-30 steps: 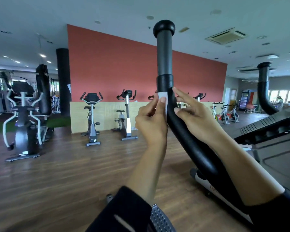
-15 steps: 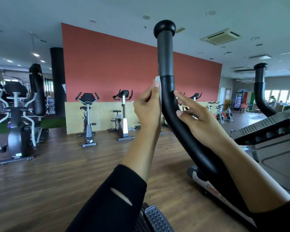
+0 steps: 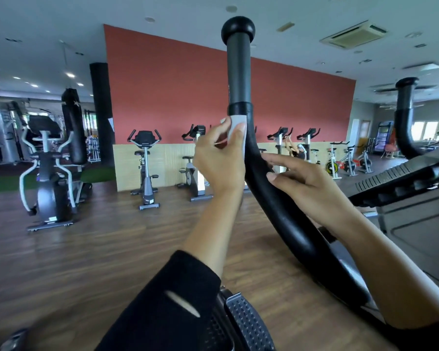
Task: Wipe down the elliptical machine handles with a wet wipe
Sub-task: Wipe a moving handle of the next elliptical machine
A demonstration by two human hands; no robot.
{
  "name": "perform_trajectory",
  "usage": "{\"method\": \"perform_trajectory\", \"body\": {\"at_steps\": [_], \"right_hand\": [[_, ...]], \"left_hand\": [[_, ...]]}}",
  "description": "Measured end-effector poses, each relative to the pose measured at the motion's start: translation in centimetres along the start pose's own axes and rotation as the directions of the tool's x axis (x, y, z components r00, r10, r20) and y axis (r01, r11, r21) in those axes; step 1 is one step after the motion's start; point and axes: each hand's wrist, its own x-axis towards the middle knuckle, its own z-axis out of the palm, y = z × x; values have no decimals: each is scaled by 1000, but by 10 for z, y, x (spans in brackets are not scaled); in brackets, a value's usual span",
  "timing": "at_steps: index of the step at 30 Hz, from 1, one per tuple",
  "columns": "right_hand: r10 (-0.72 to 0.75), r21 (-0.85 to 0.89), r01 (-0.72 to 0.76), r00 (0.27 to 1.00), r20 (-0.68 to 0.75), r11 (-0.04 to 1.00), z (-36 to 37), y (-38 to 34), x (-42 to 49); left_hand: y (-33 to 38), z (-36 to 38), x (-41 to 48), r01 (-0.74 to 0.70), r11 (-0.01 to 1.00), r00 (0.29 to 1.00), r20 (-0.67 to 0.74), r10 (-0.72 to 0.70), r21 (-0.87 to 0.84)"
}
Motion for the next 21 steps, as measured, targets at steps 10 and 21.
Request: {"method": "perform_trajectory", "body": {"at_steps": [10,21], "right_hand": [[-20,24,19,999,31,1000,-21,14,-47],[43,-83,-58,985,-168,995,-14,4,-95]], "left_hand": [[-8,-36,-105,-169,966,985,63,159,197],[-1,-42,-113,-29,989,998,66,20,146]]}}
